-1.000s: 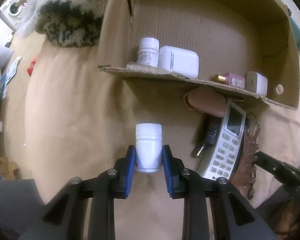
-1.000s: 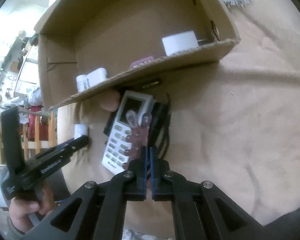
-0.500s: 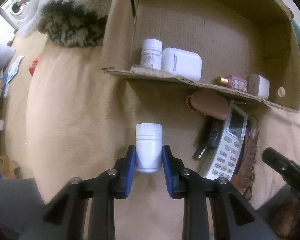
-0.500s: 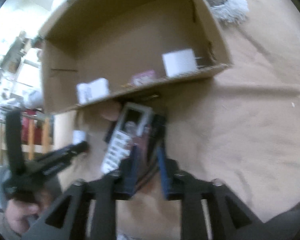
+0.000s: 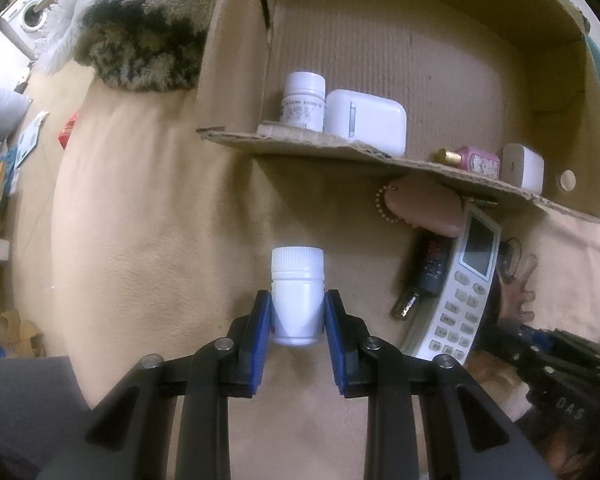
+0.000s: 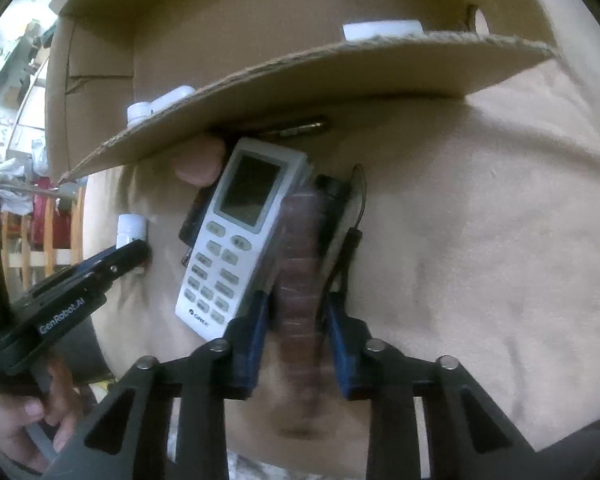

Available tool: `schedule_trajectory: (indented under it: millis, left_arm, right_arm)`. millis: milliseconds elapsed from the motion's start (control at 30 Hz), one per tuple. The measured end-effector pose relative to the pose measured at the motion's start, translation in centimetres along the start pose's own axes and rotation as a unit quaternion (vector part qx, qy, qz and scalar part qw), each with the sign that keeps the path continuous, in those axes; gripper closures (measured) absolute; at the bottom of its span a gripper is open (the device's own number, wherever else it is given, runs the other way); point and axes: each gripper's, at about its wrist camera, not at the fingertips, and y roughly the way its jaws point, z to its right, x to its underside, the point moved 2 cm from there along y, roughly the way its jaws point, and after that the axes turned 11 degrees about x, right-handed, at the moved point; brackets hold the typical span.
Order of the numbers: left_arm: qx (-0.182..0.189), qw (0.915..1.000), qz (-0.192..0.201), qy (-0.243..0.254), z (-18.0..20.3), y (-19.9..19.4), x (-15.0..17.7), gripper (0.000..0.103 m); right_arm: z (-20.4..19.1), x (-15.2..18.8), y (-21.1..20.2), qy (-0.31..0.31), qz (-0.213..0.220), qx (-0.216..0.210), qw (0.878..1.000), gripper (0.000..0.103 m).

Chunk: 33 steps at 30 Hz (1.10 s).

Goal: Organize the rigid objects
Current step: 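Lift the white tube and pink toe separator and carry both toward the box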

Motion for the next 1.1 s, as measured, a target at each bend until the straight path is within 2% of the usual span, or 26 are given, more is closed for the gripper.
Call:
schedule_trajectory:
  millis: [33, 167, 333, 533, 600, 733, 833, 933, 1100]
  left_arm:
    - [0.000, 1.0000, 0.000, -0.001, 0.0, 0.1, 0.0, 0.079]
    - [0.002, 1.0000, 0.005, 0.000, -0.1, -0.3, 0.2, 0.079]
    - [0.009, 0.9998, 0.017, -0.007, -0.5, -1.7, 0.7, 0.079]
    - [0.026, 0.9983, 0.051, -0.003, -0.2, -4.7, 2.0, 0.079]
    - [0.028, 0.9974, 0.066, 0.004, 0.0, -5.9, 2.5, 0.079]
    - [0.047, 0.9947, 0.091, 0.003, 0.3, -8.1, 2.7, 0.079]
    - [0.057, 0.9918, 0.114, 0.007, 0.8, -10.1, 1.6, 0.079]
    - [0.056, 0.9884, 0.140, 0.019, 1.7, -12.0, -0.3, 0.079]
    - [0.056, 0.9858, 0.153, 0.041, 3.4, -13.1, -3.2, 0.079]
  right_arm:
    - [0.0, -0.1, -0.1, 0.001, 0.004, -0.008, 1.000, 0.085]
    - [0.2, -0.2, -2.2, -0.007, 0.050, -0.006, 0.999, 0.085]
    - [0.5, 0.5, -5.6, 0.000, 0.107, -0.049, 0.993, 0.085]
    - [-1.5, 1.5, -12.1, -0.035, 0.227, -0.100, 0.968, 0.085]
    - [-1.5, 1.8, -13.8, -0.045, 0.253, -0.095, 0.962, 0.085]
    - [-1.5, 1.7, -15.8, -0.044, 0.278, -0.107, 0.954, 0.085]
    - [-1.0, 0.5, -17.5, -0.043, 0.285, -0.112, 0.951, 0.085]
    - [-1.2, -0.3, -18.7, -0.045, 0.290, -0.098, 0.951, 0.085]
    - [-1.7, -2.9, -19.5, -0.055, 0.288, -0.076, 0.953, 0.085]
